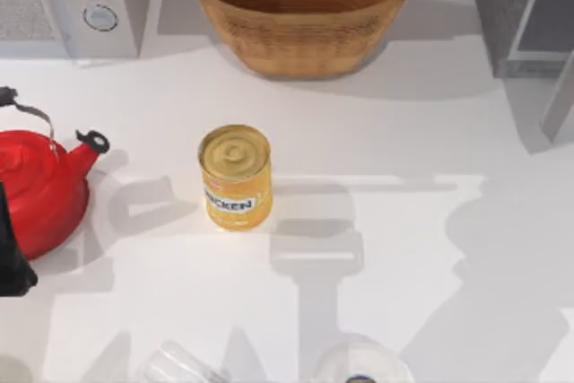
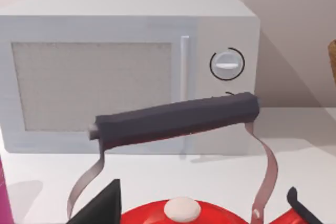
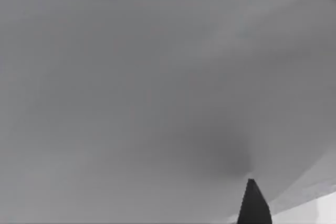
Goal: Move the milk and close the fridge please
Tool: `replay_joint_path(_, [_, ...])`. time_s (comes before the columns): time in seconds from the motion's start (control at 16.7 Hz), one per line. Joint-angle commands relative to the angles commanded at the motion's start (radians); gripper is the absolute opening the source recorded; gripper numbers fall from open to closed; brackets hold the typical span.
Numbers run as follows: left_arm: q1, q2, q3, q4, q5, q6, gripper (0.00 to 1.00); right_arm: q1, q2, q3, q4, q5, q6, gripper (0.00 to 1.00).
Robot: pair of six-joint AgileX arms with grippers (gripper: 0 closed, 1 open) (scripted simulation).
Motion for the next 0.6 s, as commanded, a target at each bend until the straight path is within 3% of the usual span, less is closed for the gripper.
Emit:
replay_joint_path(0.42, [0.000,0.000,0.000,0.000,0.000,0.000,1.00,0.272,-0.047,-0.090,0.088,0.212,0.186,1.00])
replay_joint_path(0.6, [0.000,0.000,0.000,0.000,0.000,0.000,1.00,0.329,-0.065,-0.113,0.124,0.263,0.241,1.00])
